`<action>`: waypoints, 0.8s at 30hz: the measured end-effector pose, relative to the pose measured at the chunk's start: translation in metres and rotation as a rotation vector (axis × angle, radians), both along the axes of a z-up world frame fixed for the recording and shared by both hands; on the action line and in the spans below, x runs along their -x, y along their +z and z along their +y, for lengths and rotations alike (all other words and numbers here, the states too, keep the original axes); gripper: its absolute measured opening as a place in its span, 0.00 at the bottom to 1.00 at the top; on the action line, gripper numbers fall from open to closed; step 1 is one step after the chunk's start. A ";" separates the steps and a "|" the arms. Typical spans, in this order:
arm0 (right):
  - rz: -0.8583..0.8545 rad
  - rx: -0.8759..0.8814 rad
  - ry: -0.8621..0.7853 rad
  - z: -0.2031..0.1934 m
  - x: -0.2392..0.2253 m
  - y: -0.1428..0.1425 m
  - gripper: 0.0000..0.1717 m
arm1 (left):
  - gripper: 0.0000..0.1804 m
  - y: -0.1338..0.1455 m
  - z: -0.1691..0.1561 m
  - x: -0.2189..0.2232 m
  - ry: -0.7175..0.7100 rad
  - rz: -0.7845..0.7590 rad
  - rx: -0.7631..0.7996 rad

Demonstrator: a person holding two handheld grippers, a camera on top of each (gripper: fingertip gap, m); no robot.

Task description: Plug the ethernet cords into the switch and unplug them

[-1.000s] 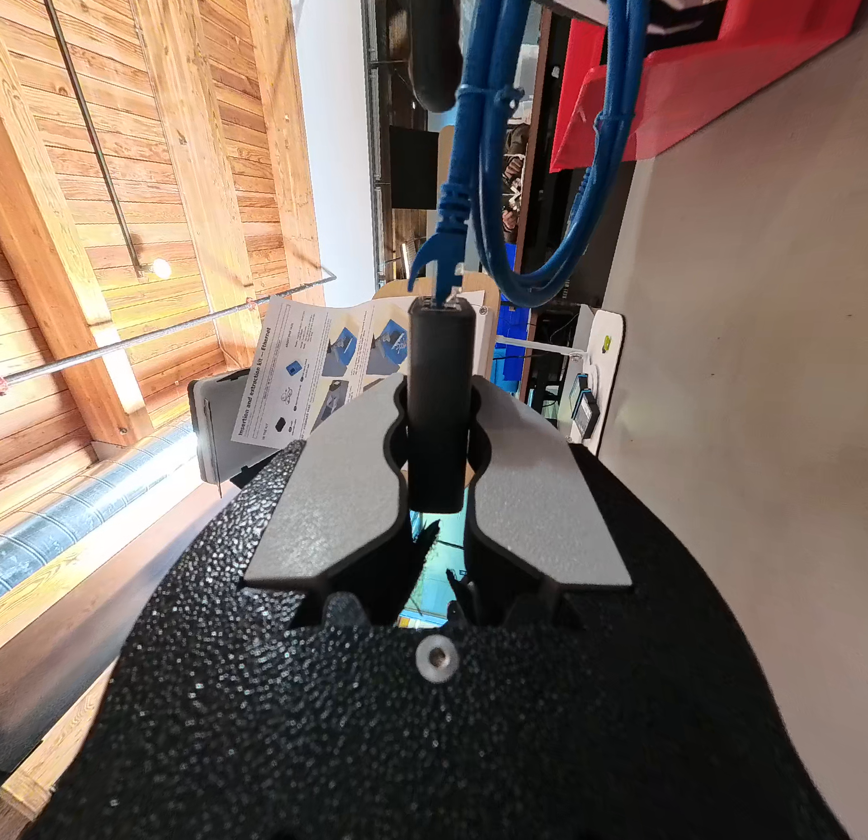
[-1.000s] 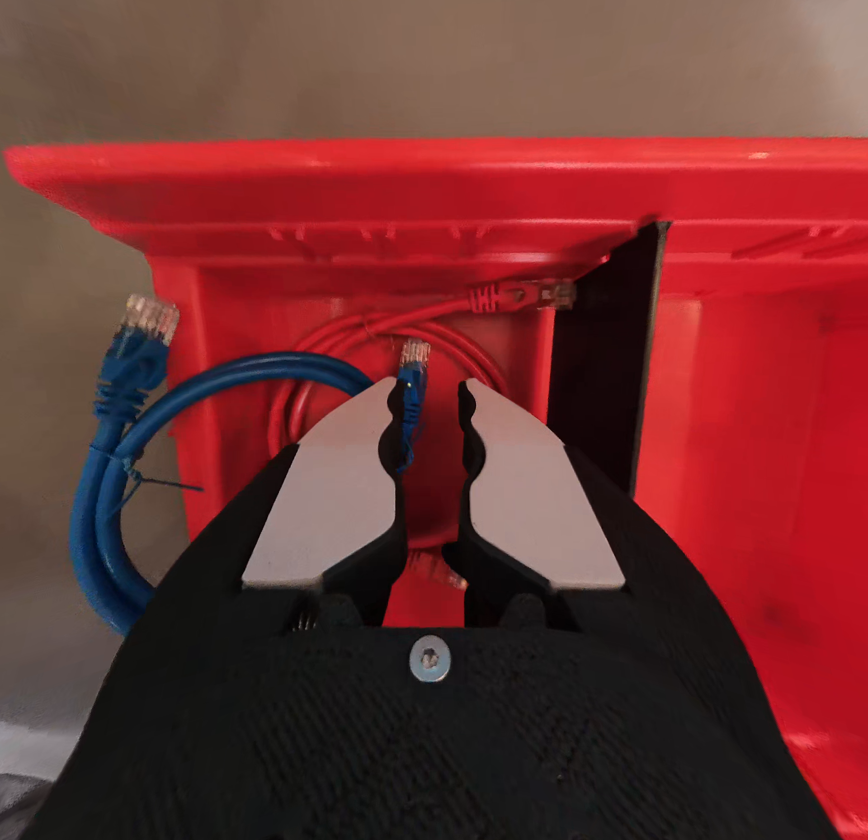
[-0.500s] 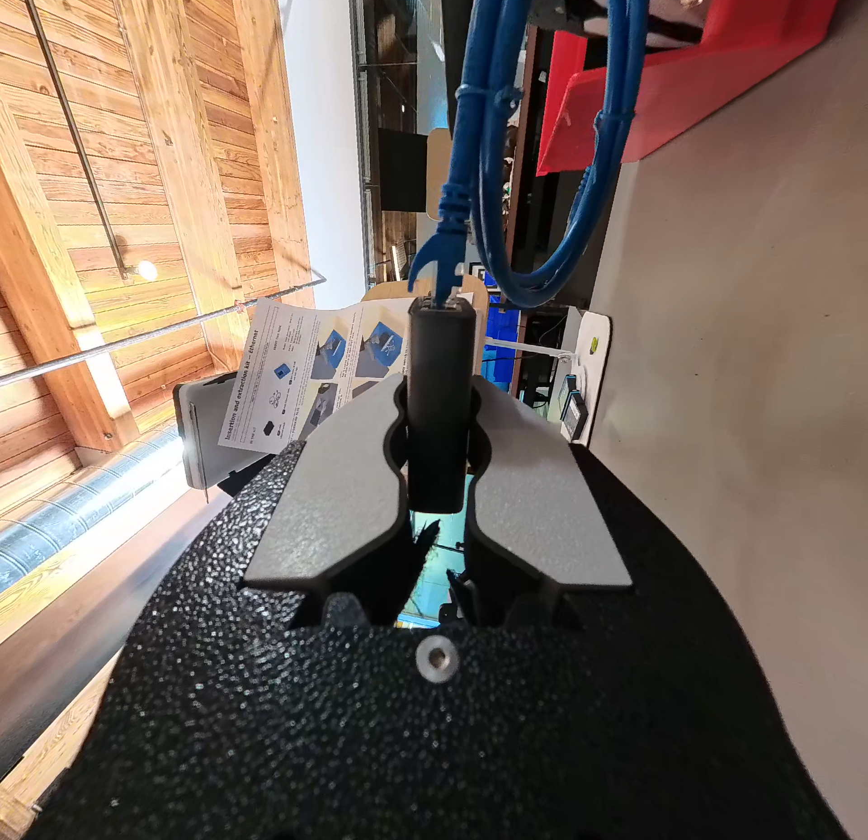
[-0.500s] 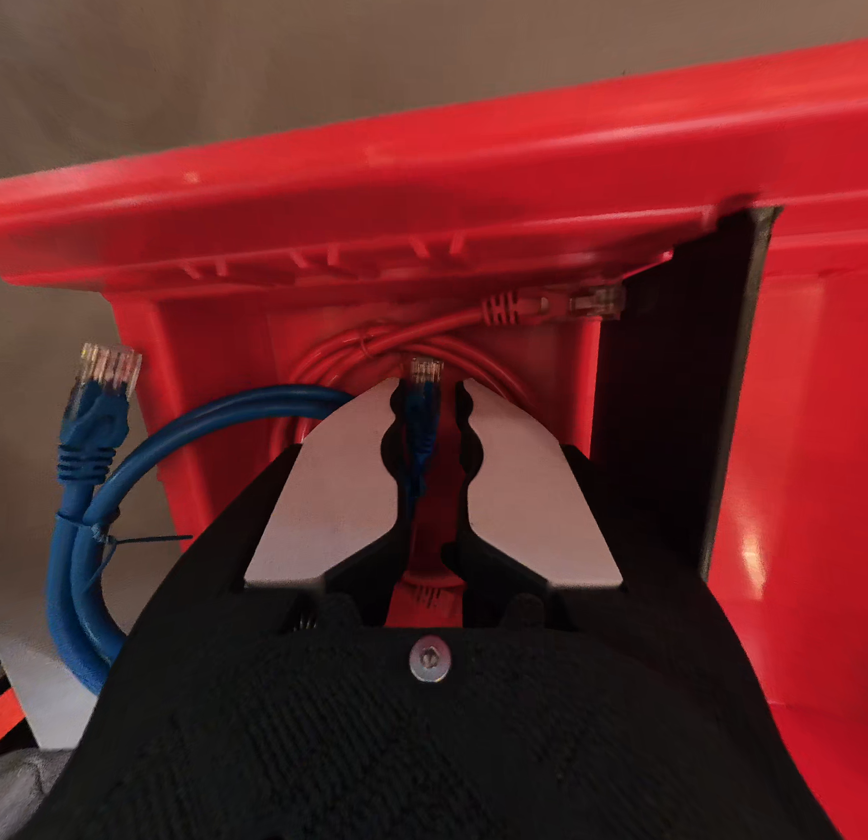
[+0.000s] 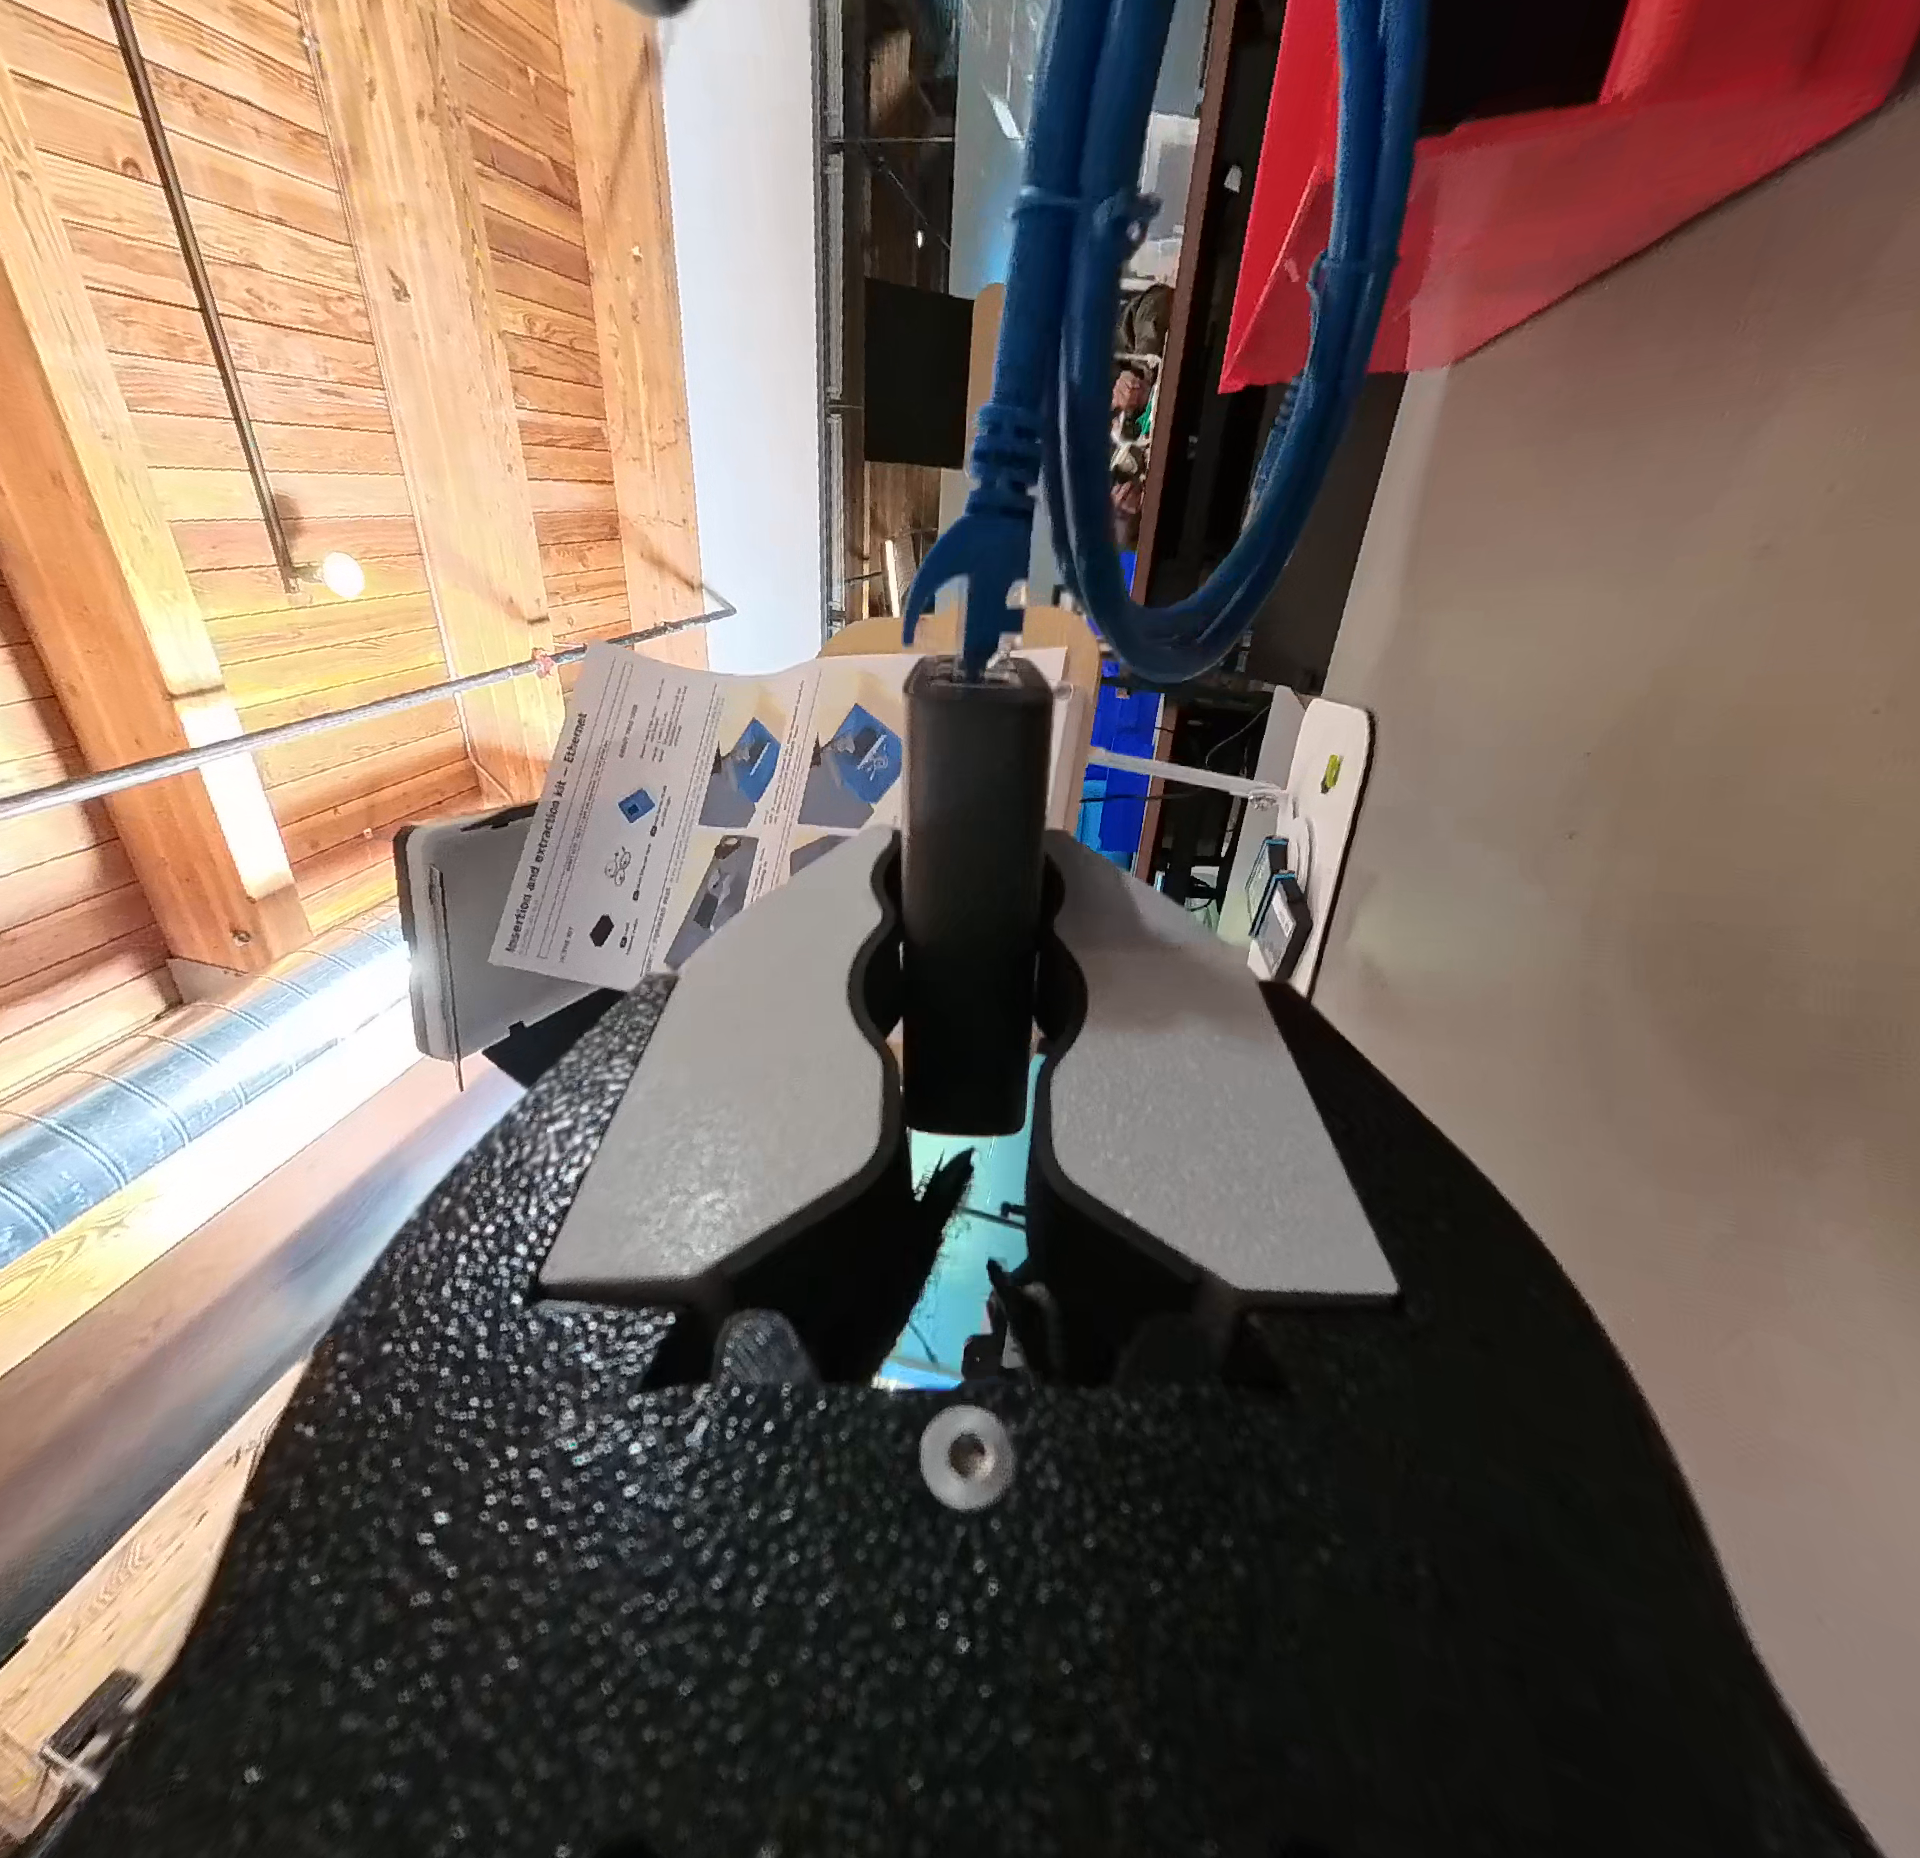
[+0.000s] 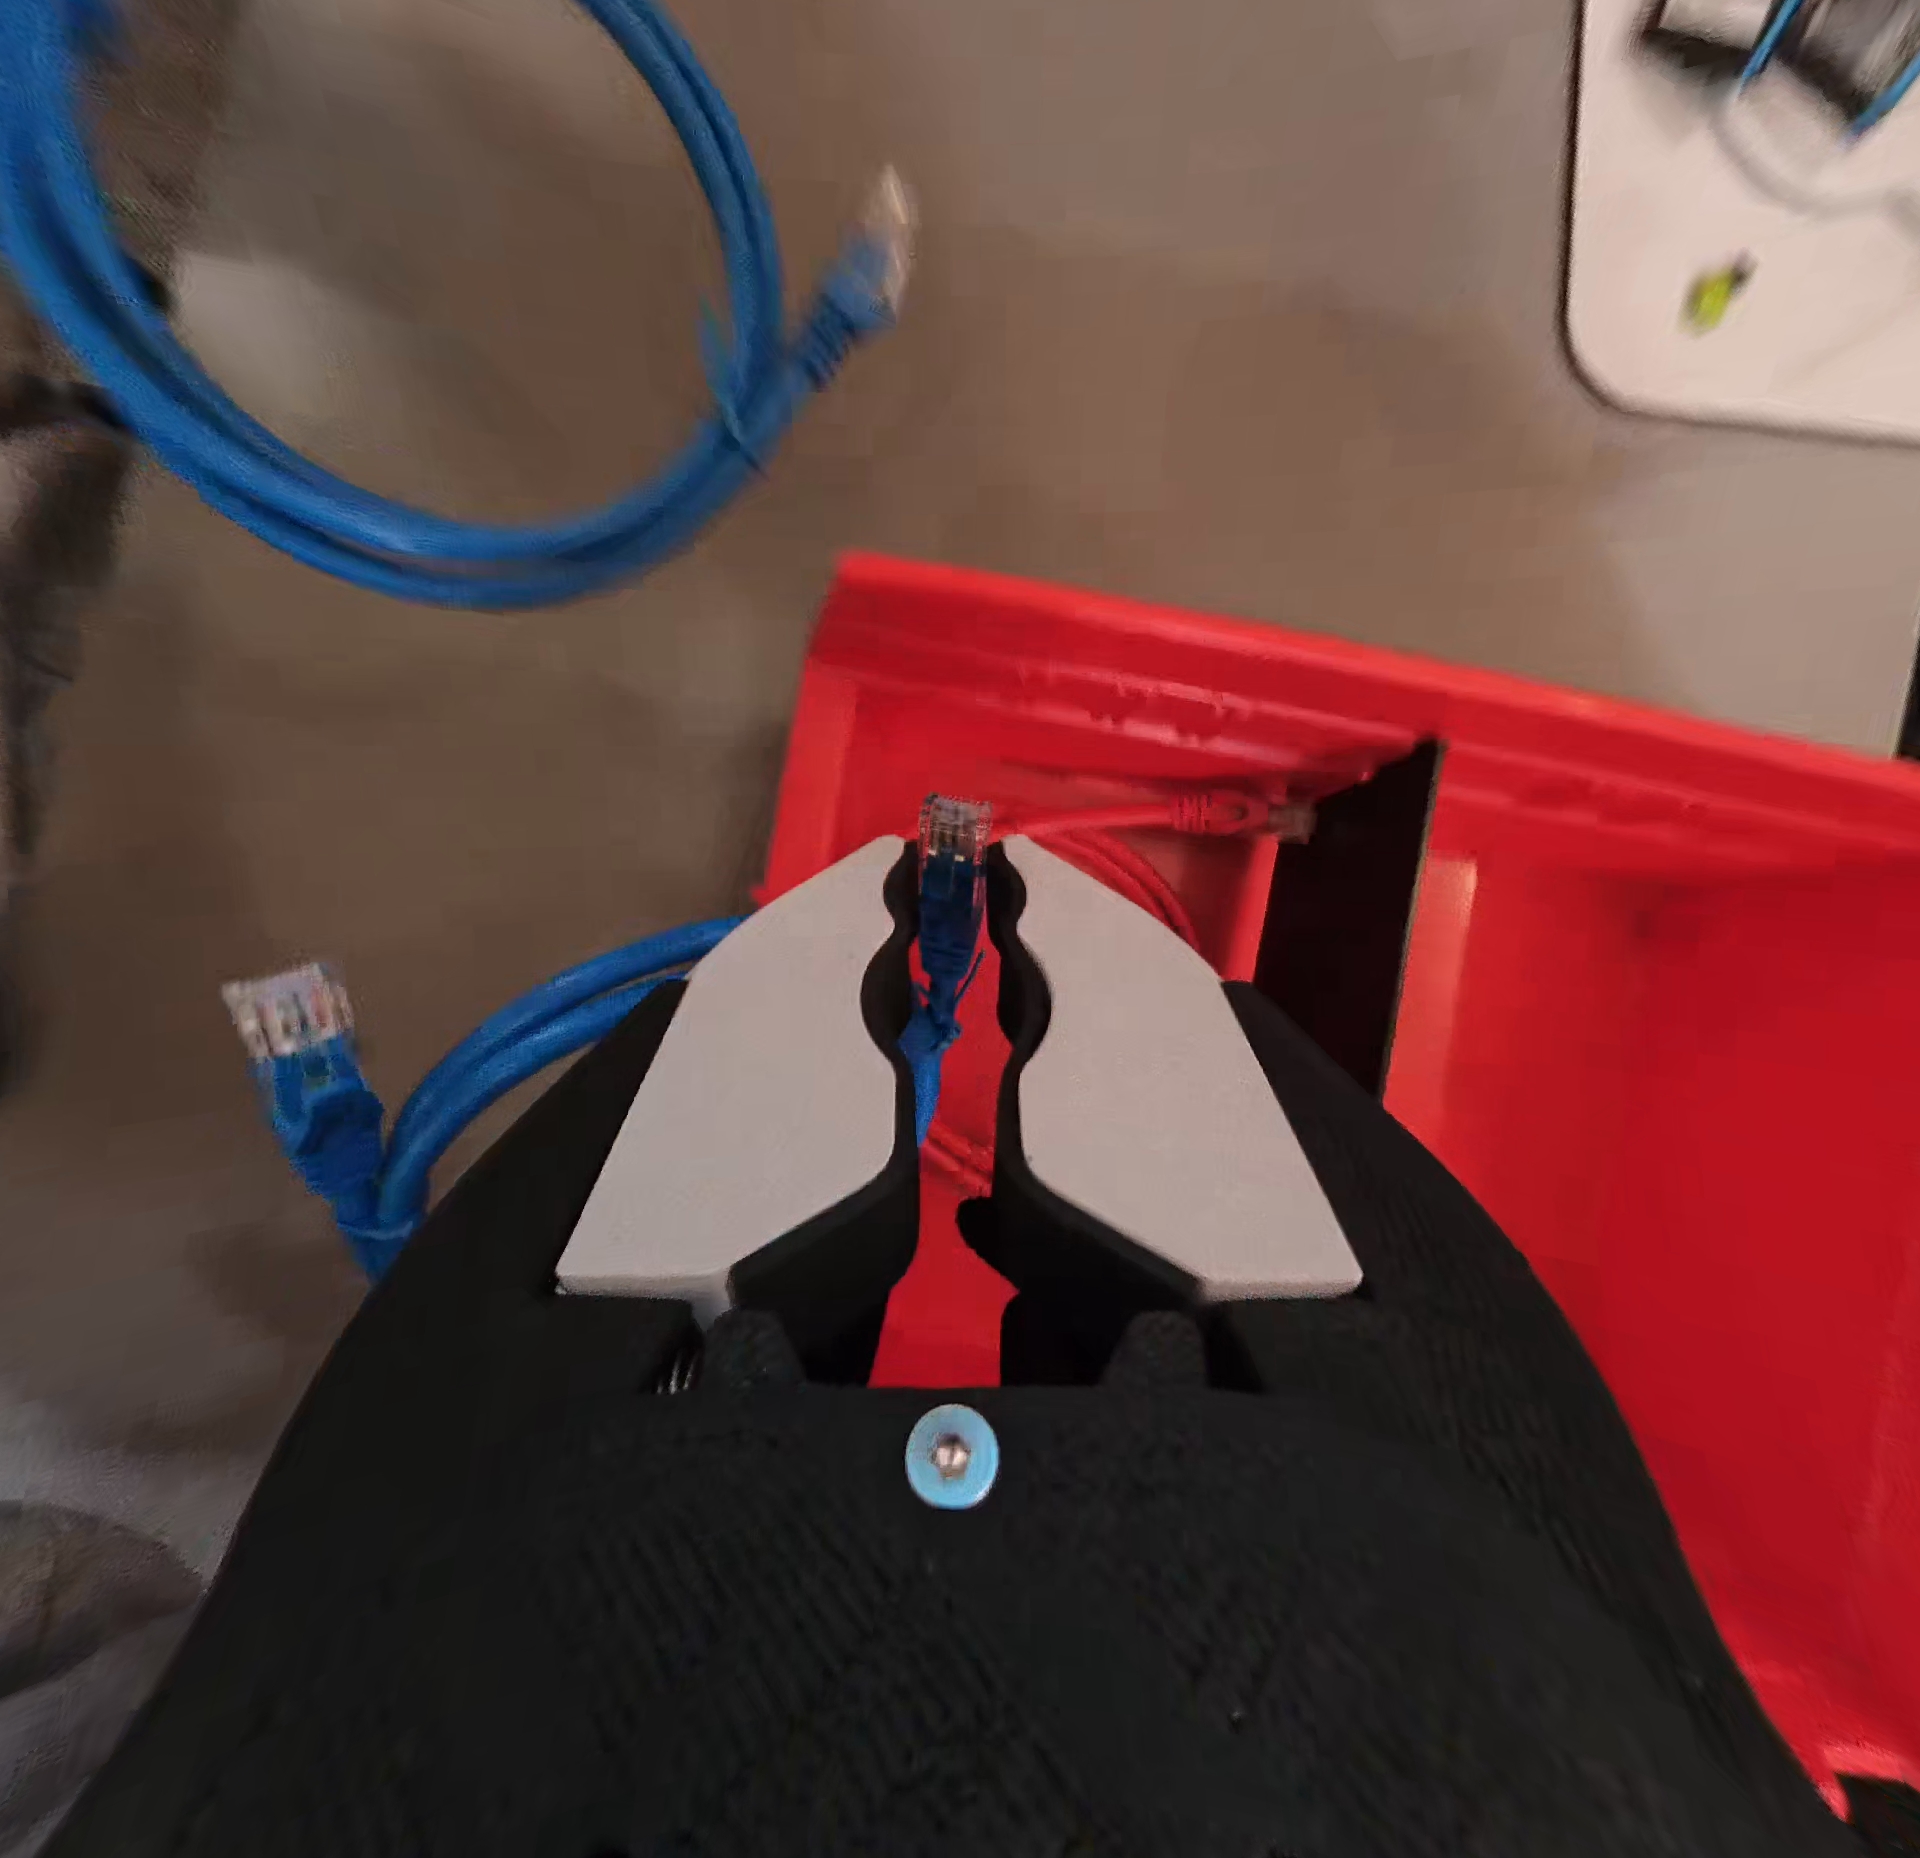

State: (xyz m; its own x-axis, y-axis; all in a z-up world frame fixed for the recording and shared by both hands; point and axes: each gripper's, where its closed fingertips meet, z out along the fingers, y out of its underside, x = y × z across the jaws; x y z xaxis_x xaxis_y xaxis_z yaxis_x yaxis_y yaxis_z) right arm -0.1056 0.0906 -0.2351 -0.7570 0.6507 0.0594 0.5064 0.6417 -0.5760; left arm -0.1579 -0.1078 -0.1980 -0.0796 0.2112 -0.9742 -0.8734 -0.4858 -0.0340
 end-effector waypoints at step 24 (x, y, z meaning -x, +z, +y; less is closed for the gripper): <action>0.428 0.223 0.217 -0.148 0.053 0.074 0.06 | 0.11 0.003 -0.081 0.011 0.132 0.017 0.022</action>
